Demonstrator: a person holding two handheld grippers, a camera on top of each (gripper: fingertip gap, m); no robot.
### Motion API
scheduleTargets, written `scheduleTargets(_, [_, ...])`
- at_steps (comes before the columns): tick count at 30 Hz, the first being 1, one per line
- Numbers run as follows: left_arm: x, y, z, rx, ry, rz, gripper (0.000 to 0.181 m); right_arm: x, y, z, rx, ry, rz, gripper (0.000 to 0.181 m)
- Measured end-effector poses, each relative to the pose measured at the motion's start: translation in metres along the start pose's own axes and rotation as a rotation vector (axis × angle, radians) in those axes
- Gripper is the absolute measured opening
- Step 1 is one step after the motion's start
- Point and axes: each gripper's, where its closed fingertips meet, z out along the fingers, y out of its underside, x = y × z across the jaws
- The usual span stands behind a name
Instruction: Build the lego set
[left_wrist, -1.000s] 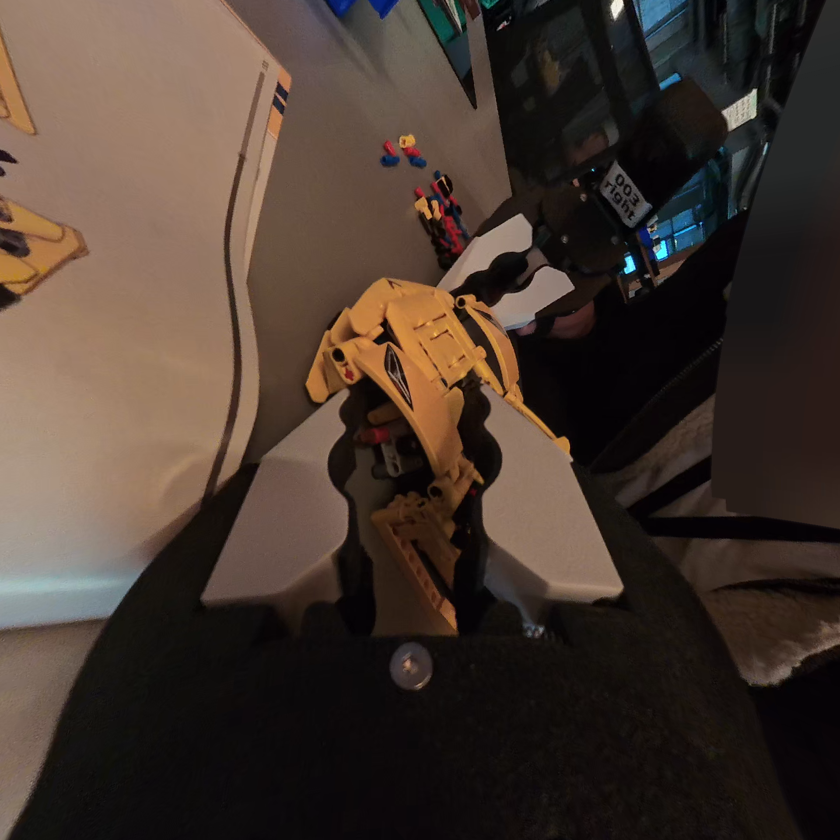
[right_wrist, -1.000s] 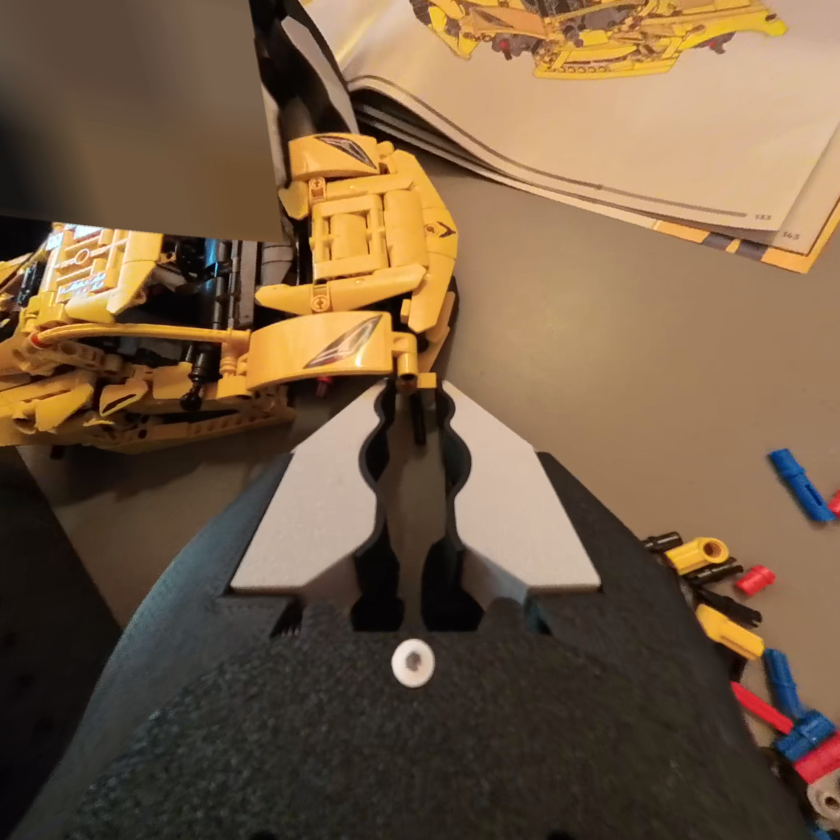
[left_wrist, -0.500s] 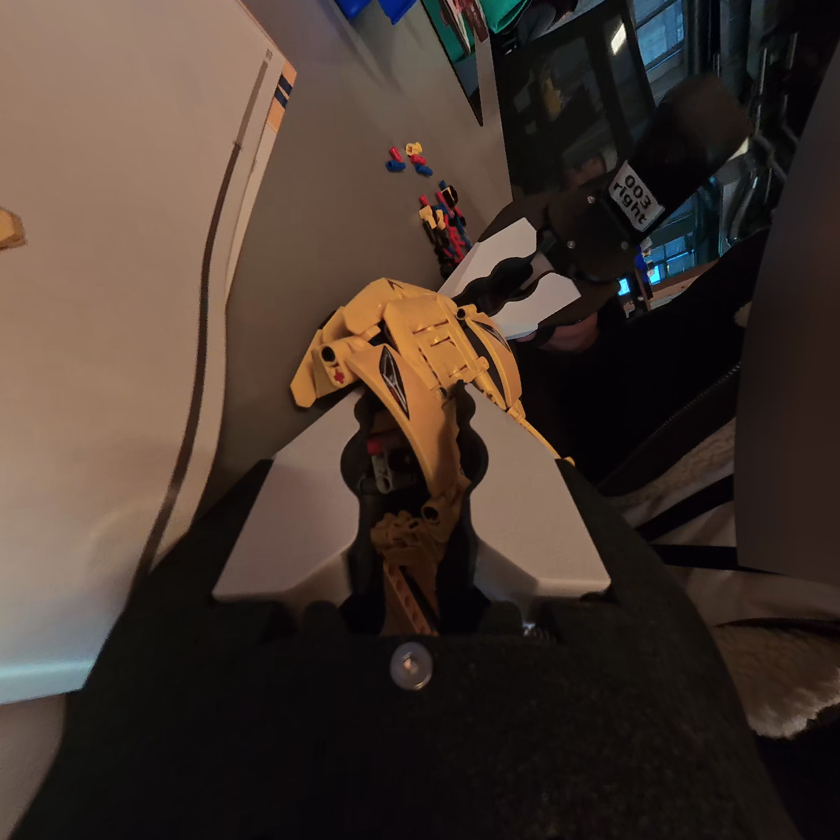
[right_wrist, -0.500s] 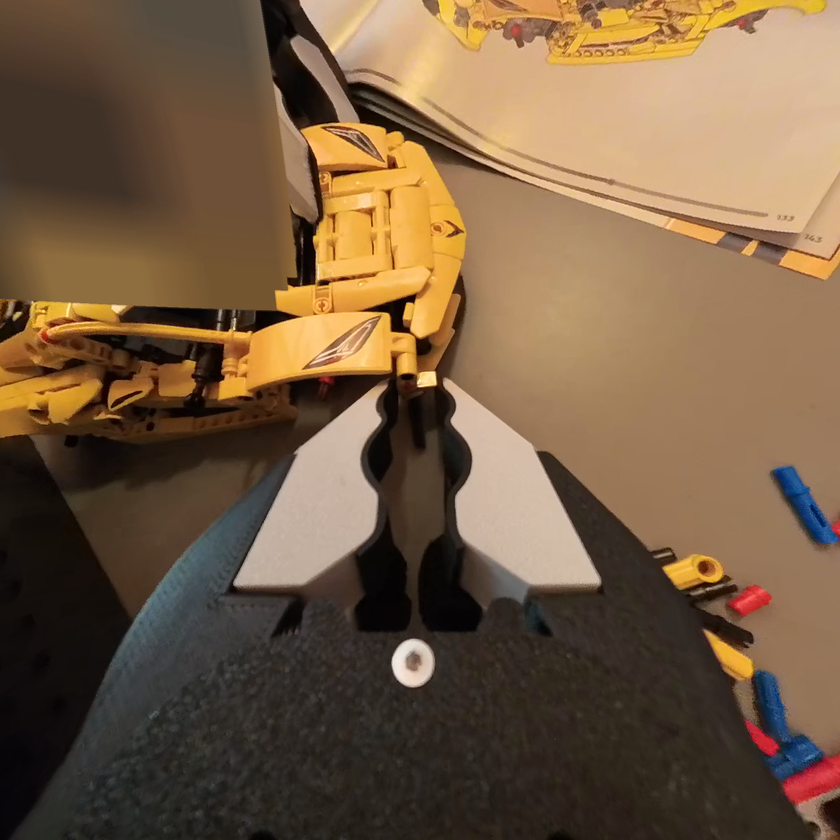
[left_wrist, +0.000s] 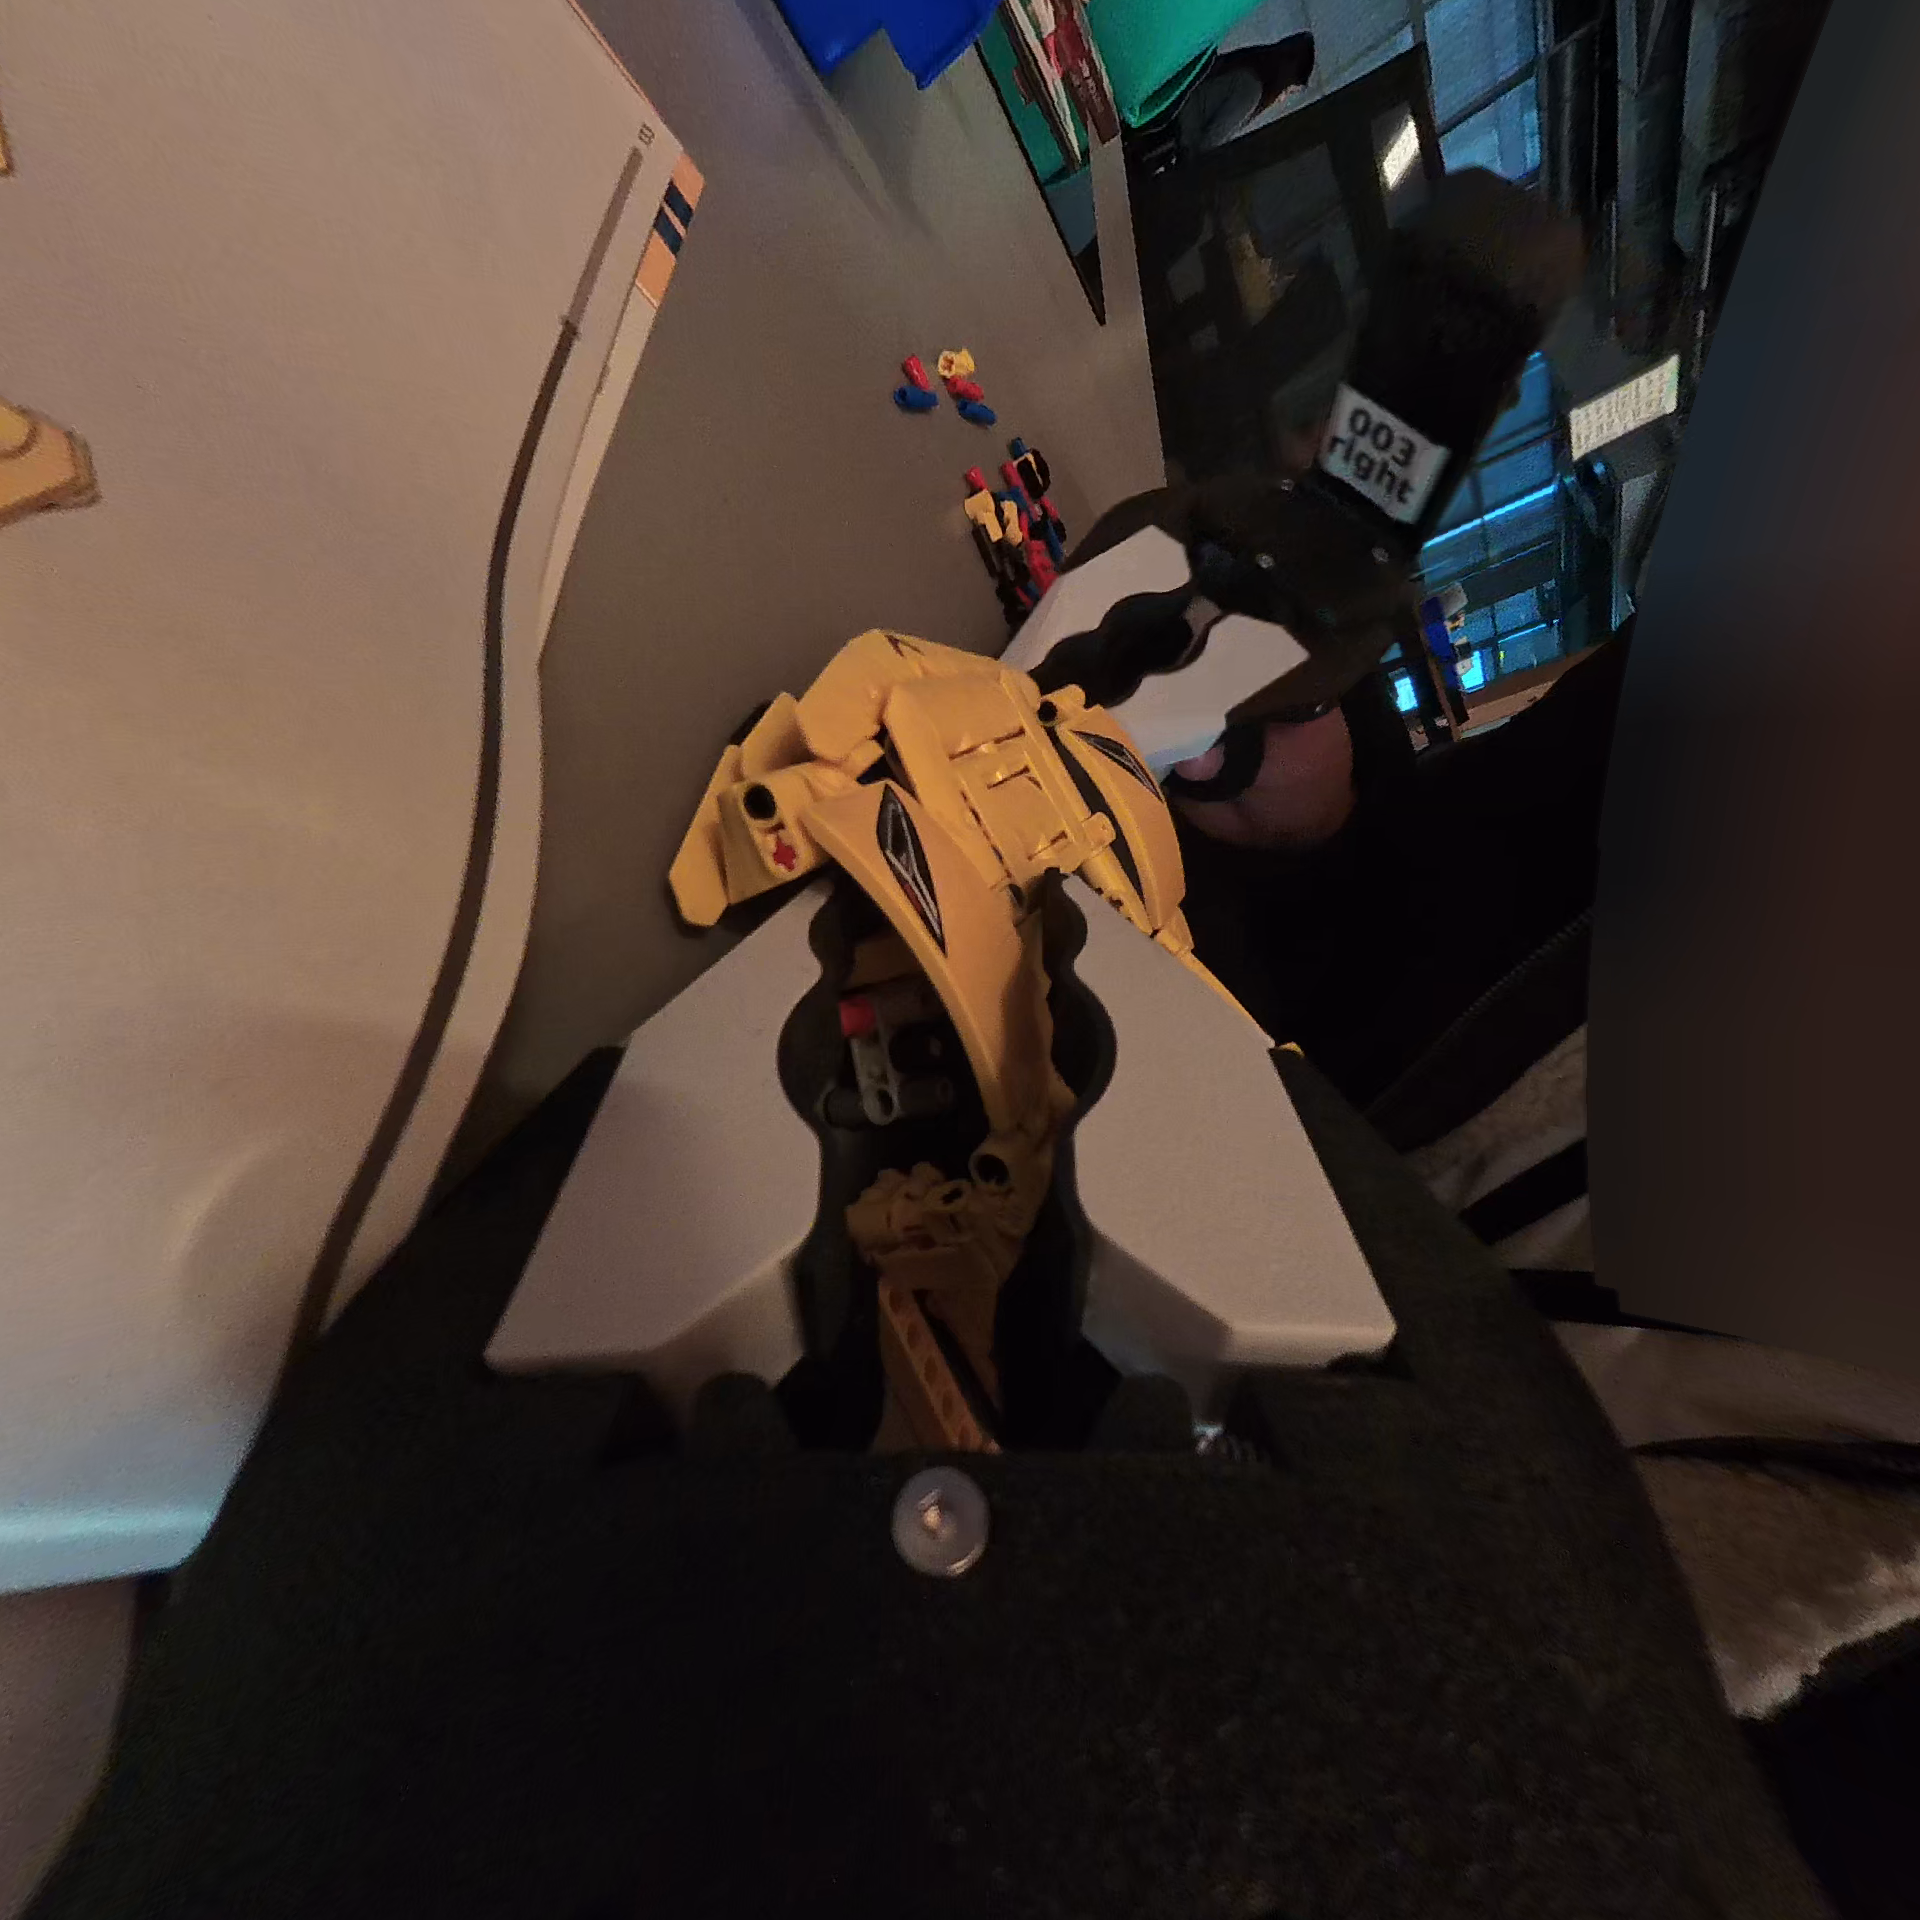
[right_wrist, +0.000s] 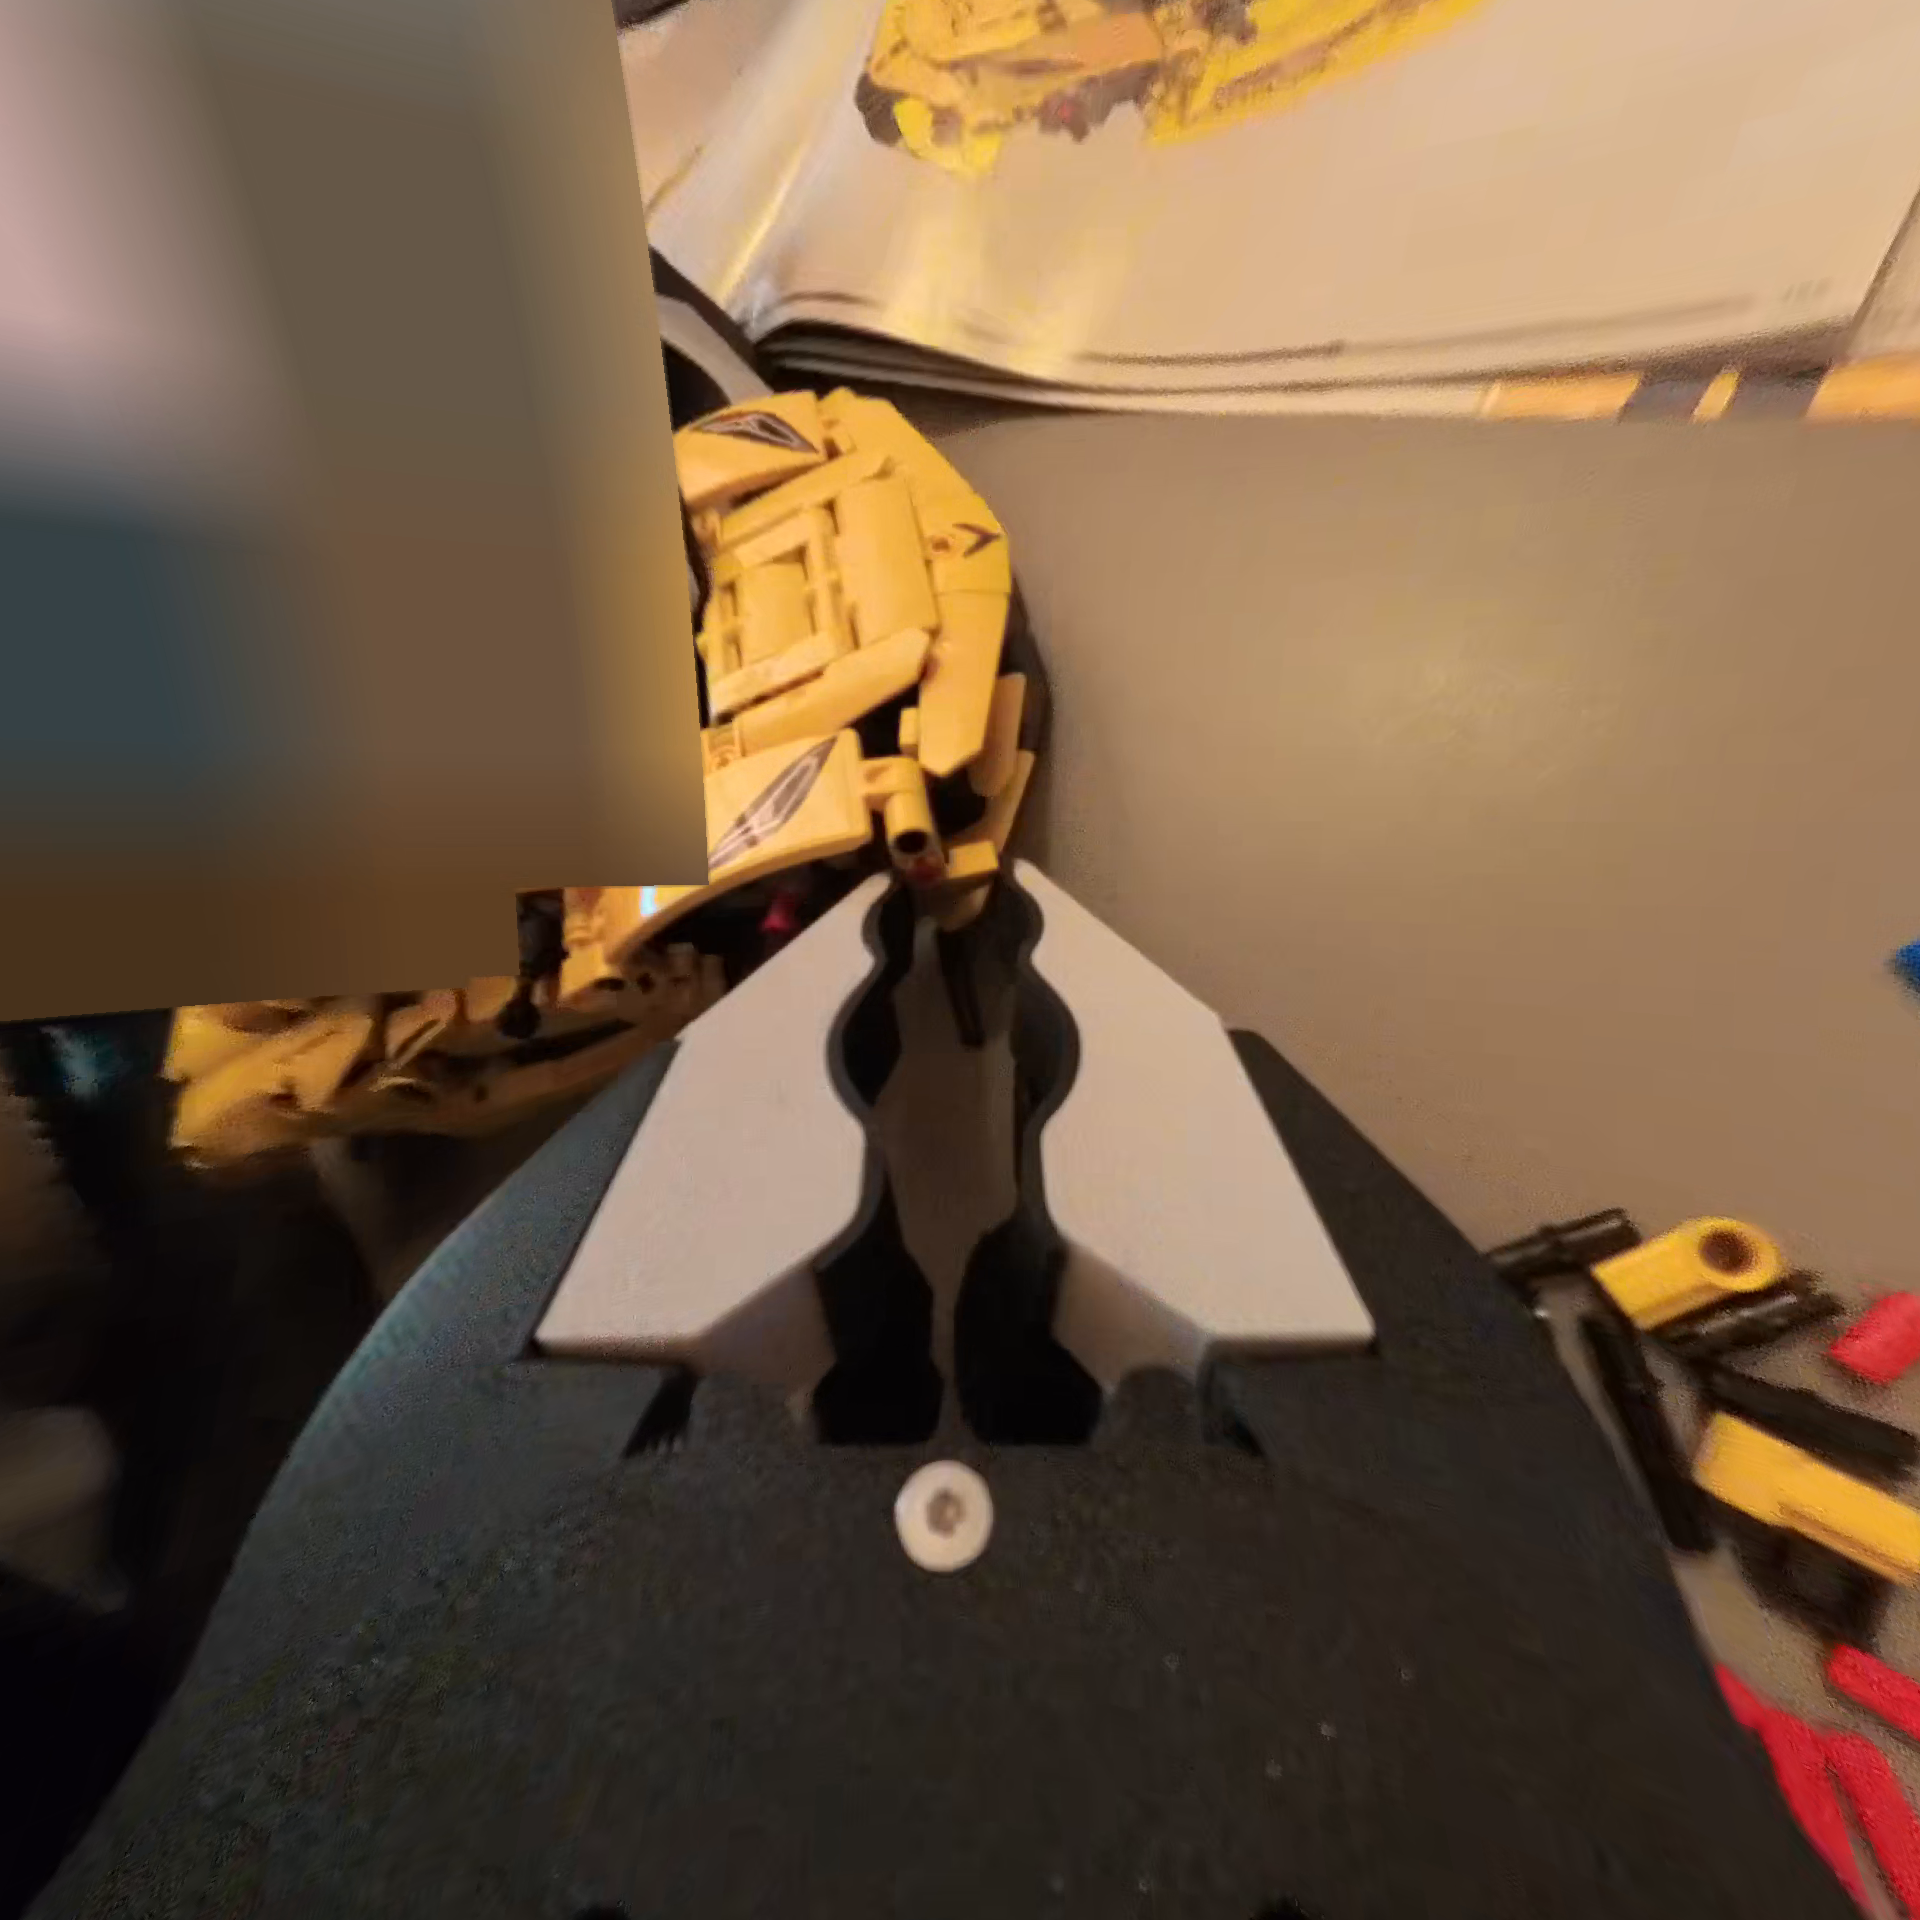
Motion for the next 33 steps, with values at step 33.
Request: scheduleTargets(33, [0.001,0.002,-0.002,-0.005,0.028,-0.028,0.033,0.006,-0.001,-0.002,-0.109,0.373,-0.583,0.016])
